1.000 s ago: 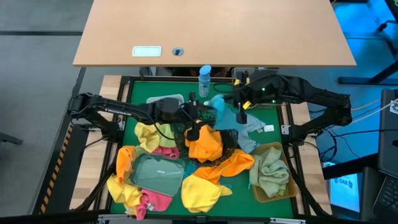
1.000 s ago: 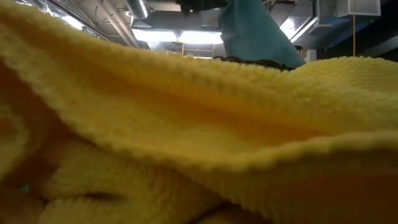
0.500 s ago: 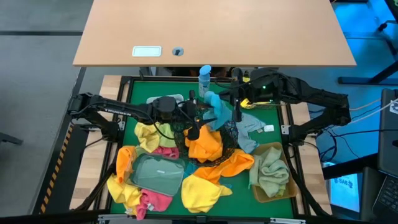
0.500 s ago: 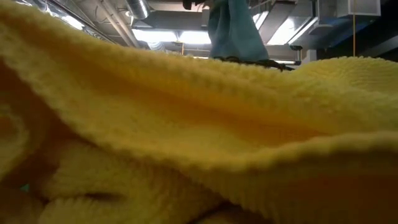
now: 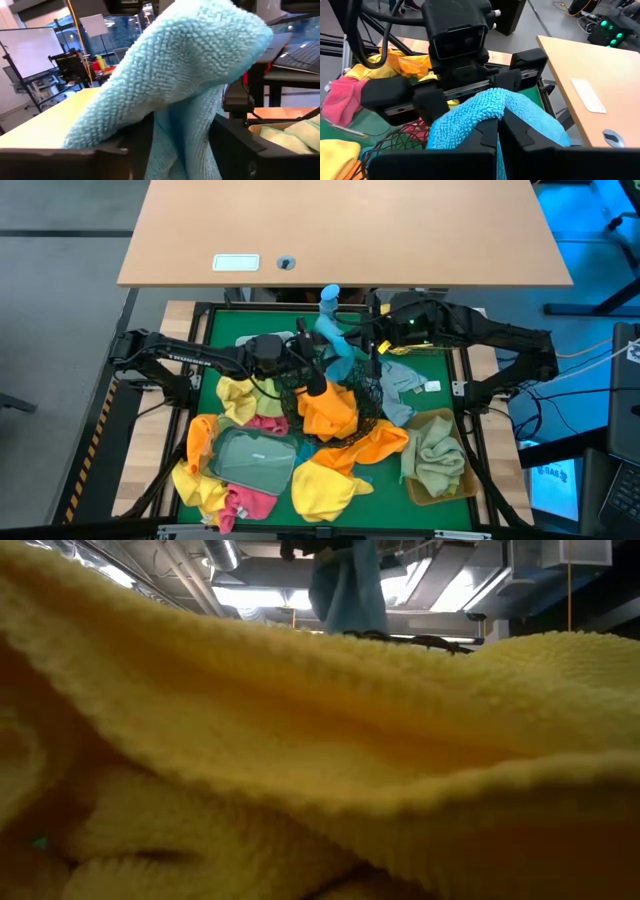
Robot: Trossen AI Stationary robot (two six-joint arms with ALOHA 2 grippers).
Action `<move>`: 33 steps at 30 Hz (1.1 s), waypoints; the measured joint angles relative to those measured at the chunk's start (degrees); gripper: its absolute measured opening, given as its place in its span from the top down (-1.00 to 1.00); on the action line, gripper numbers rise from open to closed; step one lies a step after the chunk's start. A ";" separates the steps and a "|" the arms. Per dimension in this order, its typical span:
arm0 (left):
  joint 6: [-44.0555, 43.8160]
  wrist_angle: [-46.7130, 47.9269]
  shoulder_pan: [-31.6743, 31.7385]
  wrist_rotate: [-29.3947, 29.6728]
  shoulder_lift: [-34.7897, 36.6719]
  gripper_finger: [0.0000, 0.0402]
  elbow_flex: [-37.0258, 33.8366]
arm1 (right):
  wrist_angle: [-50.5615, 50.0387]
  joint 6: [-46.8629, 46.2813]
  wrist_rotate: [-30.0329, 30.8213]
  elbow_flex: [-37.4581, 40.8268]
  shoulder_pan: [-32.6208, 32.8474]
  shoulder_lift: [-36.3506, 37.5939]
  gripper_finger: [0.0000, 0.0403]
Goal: Sort microfiber towel by color & place in baskets
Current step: Put the blue microfiber towel into the white bin
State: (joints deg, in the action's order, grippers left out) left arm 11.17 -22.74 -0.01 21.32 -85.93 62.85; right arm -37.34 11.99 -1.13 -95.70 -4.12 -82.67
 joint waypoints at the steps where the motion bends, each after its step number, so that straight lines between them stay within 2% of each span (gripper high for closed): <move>1: -0.01 0.00 0.02 0.06 0.00 0.21 0.00 | -0.04 -0.11 0.00 0.00 0.02 0.00 0.98; 10: 0.01 0.20 0.00 0.07 0.00 0.87 0.00 | -0.11 -2.56 0.00 0.00 0.00 0.00 0.96; 12: 0.01 0.22 0.00 0.07 0.00 0.96 0.00 | -0.13 -2.86 0.00 0.00 -0.04 0.00 0.95; 19: 0.03 0.91 0.00 0.07 0.35 0.98 0.00 | -0.30 -3.21 0.00 0.00 -0.02 0.00 0.82; 25: 0.03 1.77 0.00 0.06 1.22 0.99 0.00 | -0.44 -3.37 0.10 0.00 -0.03 0.00 0.45; 29: -0.02 4.31 -0.15 0.12 2.63 0.99 0.00 | -2.30 -3.38 4.06 0.02 -0.02 0.82 0.21; 33: -0.08 7.04 -0.95 0.64 4.43 0.99 -0.04 | -5.27 -3.41 7.71 0.00 -0.02 3.75 0.08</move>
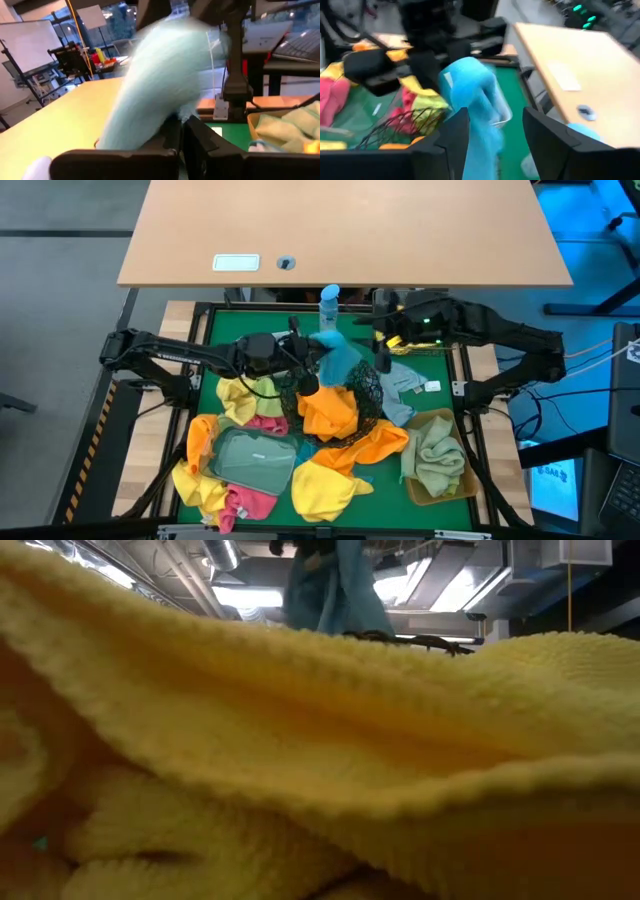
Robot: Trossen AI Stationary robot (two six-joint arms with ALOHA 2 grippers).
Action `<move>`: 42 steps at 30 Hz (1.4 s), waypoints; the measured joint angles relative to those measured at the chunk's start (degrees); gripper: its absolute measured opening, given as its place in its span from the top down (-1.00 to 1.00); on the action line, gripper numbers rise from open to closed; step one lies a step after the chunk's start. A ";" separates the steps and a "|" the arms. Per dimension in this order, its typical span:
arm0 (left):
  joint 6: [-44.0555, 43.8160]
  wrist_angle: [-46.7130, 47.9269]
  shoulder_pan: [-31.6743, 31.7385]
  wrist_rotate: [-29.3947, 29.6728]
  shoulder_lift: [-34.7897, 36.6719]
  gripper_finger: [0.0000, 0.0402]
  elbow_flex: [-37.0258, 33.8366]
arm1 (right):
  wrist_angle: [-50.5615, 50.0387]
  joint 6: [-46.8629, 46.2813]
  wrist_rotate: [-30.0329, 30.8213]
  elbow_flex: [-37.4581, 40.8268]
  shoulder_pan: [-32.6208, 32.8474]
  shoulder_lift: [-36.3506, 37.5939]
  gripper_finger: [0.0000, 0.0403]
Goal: Sort microfiber towel by color & place in baskets
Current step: Put the blue microfiber towel into the white bin
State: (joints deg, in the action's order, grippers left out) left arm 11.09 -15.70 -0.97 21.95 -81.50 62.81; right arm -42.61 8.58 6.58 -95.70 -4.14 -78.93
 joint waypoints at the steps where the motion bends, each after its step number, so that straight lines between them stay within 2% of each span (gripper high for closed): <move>1: 0.00 -0.05 -0.16 -0.02 0.69 0.99 0.04 | -0.77 -0.33 0.38 -0.04 -0.01 0.87 0.06; 13: -0.04 9.22 -1.97 1.98 13.95 1.00 0.09 | -17.78 -3.98 0.40 -0.04 0.00 8.66 0.04; 18: -0.04 14.59 -1.97 6.87 20.38 1.00 0.04 | -23.61 -4.04 0.38 0.08 0.00 9.35 0.04; 25: -1.02 24.62 -1.95 15.81 25.53 1.00 0.07 | -25.07 -5.36 0.32 3.36 -0.02 9.35 0.04; 31: -7.84 39.74 -0.79 23.82 25.60 1.00 0.07 | -24.89 -5.36 0.29 7.39 -0.02 9.32 0.04; 36: -15.91 50.96 2.56 24.68 23.36 1.00 0.07 | -24.93 -5.36 0.27 10.03 -0.01 9.30 0.04; 42: -21.63 57.95 6.46 23.23 18.43 1.00 0.04 | -24.75 -5.36 0.27 11.46 0.00 9.32 0.04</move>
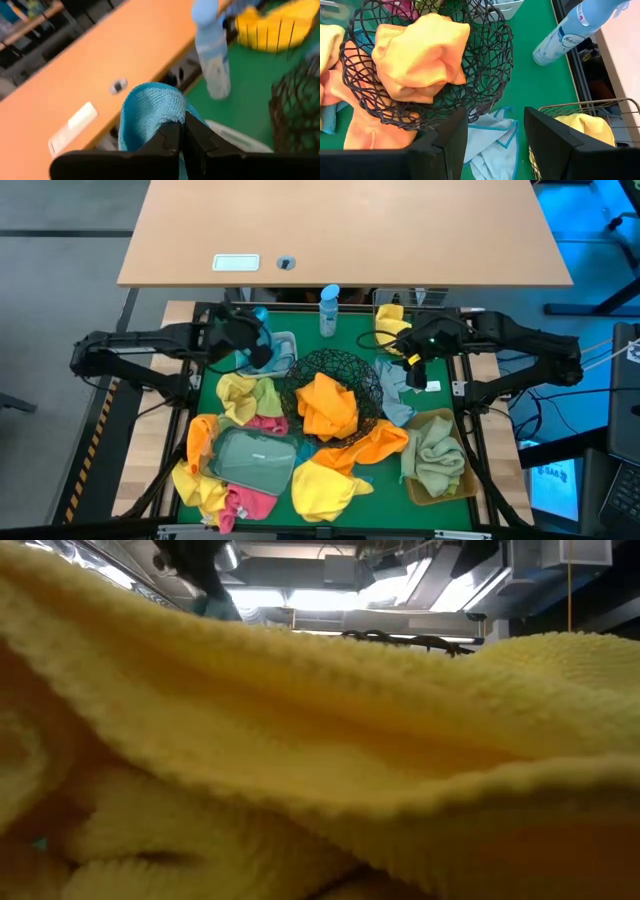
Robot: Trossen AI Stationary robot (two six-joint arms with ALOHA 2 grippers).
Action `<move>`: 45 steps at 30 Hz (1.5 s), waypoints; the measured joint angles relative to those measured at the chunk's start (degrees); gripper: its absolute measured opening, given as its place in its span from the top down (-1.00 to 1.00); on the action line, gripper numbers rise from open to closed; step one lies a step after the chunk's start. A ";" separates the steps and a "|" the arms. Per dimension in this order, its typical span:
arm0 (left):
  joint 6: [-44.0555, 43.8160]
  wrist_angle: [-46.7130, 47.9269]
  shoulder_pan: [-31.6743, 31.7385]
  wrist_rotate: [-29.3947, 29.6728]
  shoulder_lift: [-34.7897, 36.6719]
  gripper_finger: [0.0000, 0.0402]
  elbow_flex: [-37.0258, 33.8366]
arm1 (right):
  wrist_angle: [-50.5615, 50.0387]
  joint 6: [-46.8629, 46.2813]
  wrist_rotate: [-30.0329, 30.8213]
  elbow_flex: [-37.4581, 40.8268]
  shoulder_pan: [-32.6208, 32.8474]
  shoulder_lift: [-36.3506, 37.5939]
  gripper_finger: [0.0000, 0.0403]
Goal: Sort microfiber towel by color & place in baskets
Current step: Put the blue microfiber towel into the white bin
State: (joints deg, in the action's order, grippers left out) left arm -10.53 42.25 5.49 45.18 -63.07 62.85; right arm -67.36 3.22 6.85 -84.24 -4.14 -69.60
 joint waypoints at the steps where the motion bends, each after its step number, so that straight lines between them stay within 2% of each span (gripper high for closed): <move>1: -0.21 0.07 0.43 -0.95 -1.13 1.00 -0.15 | 0.05 0.00 0.00 0.08 -0.01 0.00 0.04; 14: -1.55 0.10 4.60 -11.86 -12.24 1.00 -7.79 | -0.08 0.00 0.00 1.10 -0.02 0.00 0.04; 25: -3.07 0.04 6.57 -20.33 -14.55 1.00 -14.34 | -0.05 0.00 -0.17 1.10 -0.02 0.00 0.04; 33: -3.05 0.12 6.54 -20.92 -14.55 0.96 -17.36 | -0.08 0.00 -0.40 1.10 -0.02 0.00 0.04; 45: -5.43 -2.22 6.54 -20.93 -14.55 0.57 -16.94 | -0.11 -0.01 -1.95 1.10 0.00 0.00 0.04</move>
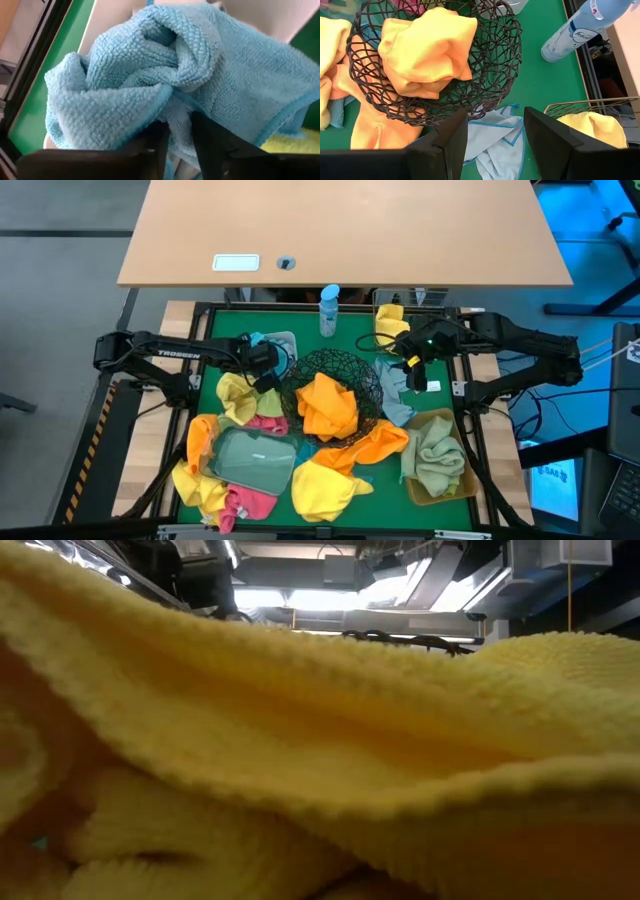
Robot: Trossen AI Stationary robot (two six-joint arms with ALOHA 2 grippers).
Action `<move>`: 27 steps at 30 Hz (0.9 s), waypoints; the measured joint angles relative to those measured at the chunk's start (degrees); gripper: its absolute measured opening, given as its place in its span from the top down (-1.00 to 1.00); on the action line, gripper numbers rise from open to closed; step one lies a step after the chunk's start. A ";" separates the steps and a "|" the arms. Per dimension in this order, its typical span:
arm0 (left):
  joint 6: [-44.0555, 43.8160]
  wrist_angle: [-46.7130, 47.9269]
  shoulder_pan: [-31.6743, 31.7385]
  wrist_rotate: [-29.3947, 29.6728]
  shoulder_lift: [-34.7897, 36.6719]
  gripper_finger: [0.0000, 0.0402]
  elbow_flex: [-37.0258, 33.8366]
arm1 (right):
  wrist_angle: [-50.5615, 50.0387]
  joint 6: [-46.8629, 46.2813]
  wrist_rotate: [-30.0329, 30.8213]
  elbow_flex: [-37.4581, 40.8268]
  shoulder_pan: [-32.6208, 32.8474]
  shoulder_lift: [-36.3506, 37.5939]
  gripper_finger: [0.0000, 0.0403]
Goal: Sort microfiber towel by color & place in baskets
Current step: Put the blue microfiber towel into the white bin
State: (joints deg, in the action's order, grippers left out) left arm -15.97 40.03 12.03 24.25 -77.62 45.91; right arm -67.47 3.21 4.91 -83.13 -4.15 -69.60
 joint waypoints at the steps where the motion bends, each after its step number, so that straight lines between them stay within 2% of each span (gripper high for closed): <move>1: -0.36 -0.10 0.00 0.00 0.00 0.53 0.00 | -0.09 0.02 0.00 0.00 -0.01 0.00 0.04; 6: -0.41 0.12 -0.04 -1.70 0.73 0.39 0.16 | -1.76 1.52 0.00 0.00 -0.01 0.00 0.04; 15: -2.98 3.55 -0.09 -10.50 1.29 0.38 7.40 | -2.47 1.54 -0.49 0.92 -0.02 0.02 0.04; 20: -3.01 5.68 -0.09 -12.41 1.27 0.38 12.12 | -1.61 1.81 -2.54 5.66 0.01 0.82 0.04; 27: -2.97 5.48 -0.08 -12.78 1.31 0.38 17.55 | 3.99 1.54 -2.58 16.50 -0.02 3.71 0.04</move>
State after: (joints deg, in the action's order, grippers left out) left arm -18.94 45.51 11.95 11.47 -76.31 63.46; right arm -63.48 4.75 2.33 -66.64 -4.16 -65.89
